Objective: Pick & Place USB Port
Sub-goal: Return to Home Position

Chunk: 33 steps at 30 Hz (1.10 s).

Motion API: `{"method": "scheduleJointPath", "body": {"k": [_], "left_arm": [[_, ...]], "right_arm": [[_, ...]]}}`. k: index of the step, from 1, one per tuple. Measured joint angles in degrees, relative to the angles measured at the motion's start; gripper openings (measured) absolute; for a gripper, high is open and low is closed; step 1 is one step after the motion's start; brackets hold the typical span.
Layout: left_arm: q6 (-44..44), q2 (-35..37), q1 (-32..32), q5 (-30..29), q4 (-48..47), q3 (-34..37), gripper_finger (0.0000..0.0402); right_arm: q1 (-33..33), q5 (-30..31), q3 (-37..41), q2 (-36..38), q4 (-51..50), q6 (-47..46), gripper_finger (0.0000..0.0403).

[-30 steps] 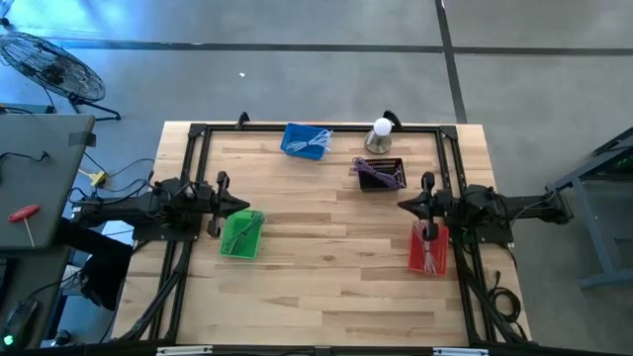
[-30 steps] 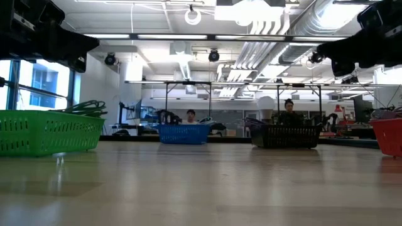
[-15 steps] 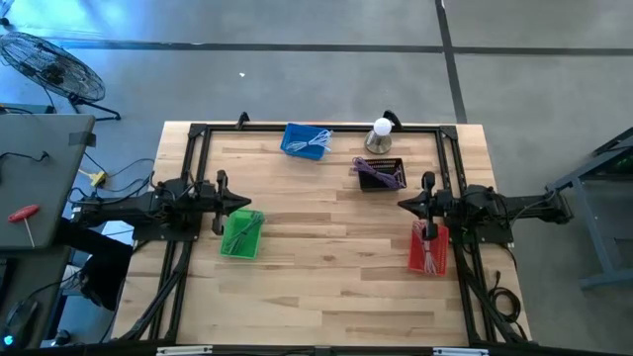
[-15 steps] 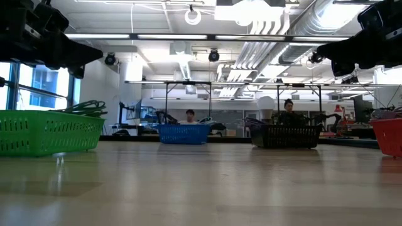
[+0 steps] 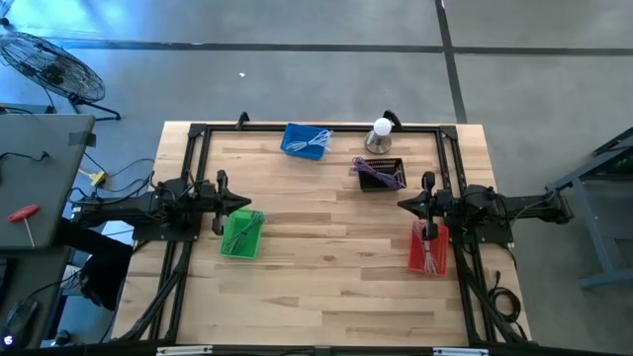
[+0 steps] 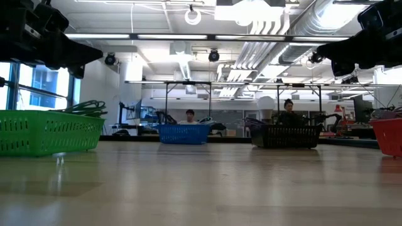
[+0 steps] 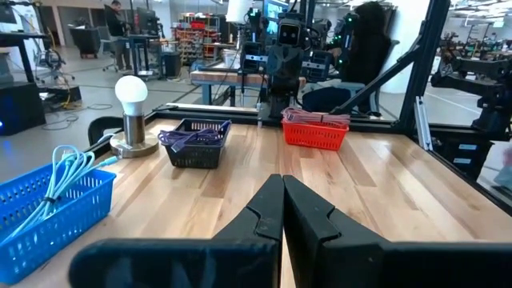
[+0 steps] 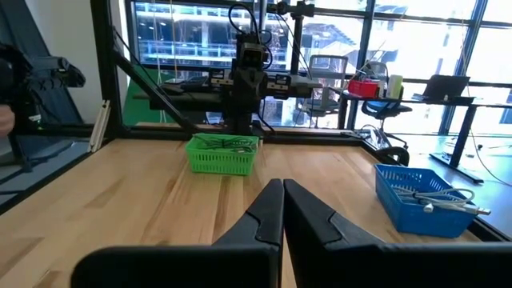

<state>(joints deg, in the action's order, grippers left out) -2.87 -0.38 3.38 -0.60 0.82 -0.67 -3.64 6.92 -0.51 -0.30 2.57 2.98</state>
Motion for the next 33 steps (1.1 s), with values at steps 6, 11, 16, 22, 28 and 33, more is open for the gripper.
{"method": "scheduleJointPath", "body": {"k": [6,11,16,22,28,33], "left_arm": [[-2.3,0.0,0.0,0.0,0.0,0.0,0.0],[-2.3,0.0,0.0,0.1,0.0,0.0,0.0],[-2.3,0.0,0.0,0.1,-0.1,0.0,0.0],[-2.3,0.0,0.0,0.1,-0.1,0.0,0.0],[-2.3,0.0,0.0,0.1,-0.1,0.0,0.0],[-2.3,0.0,0.0,0.1,-0.1,0.0,0.0]], "right_arm": [[0.0,0.0,0.0,0.0,0.1,0.0,0.0001],[0.0,0.0,0.0,0.0,0.1,0.0,0.0002],[0.0,0.0,0.0,0.0,0.1,0.0,0.0001],[0.0,0.0,0.0,0.0,0.2,0.0,0.0005],[0.0,0.0,0.0,0.0,0.2,0.0,0.0001],[0.0,0.0,0.0,0.0,0.2,0.0,0.0004]]}}
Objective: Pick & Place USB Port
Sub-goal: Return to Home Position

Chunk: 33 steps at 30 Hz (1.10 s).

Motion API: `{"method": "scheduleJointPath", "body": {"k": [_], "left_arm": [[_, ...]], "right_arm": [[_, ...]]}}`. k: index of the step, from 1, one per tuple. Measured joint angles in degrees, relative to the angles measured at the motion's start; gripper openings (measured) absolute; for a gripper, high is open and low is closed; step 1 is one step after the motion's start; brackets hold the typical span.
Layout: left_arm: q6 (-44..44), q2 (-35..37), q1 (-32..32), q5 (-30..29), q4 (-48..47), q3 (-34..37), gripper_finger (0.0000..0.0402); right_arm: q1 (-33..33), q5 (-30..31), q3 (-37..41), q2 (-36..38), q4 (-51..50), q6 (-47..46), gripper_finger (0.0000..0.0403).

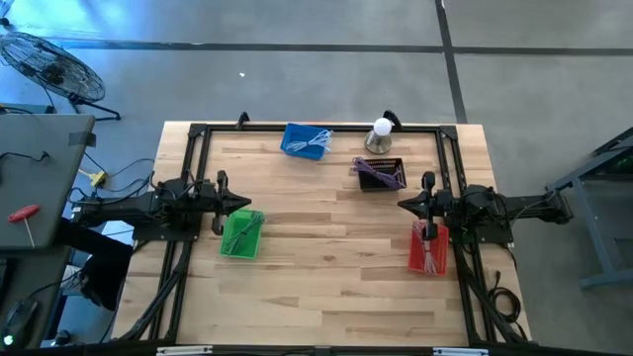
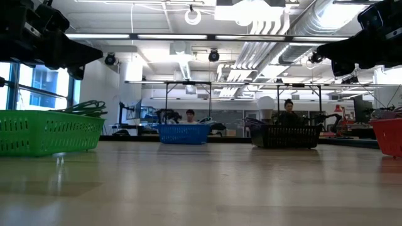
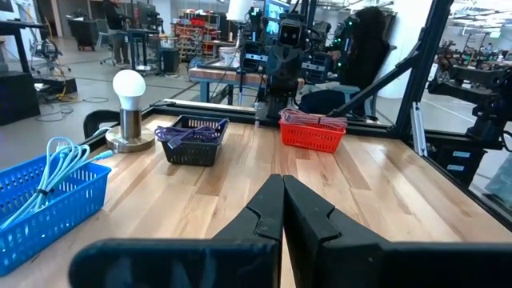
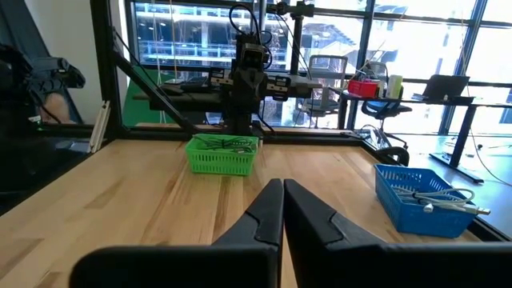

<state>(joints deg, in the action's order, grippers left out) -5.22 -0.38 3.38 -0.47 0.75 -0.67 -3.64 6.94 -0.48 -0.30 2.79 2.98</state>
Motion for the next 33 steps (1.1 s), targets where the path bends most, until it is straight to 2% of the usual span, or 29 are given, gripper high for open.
{"method": "scheduleJointPath", "body": {"k": [33], "left_arm": [[0.0,0.0,0.0,0.0,0.0,0.0,0.0]], "right_arm": [[0.0,0.0,0.0,0.0,0.0,0.0,0.0006]]}}
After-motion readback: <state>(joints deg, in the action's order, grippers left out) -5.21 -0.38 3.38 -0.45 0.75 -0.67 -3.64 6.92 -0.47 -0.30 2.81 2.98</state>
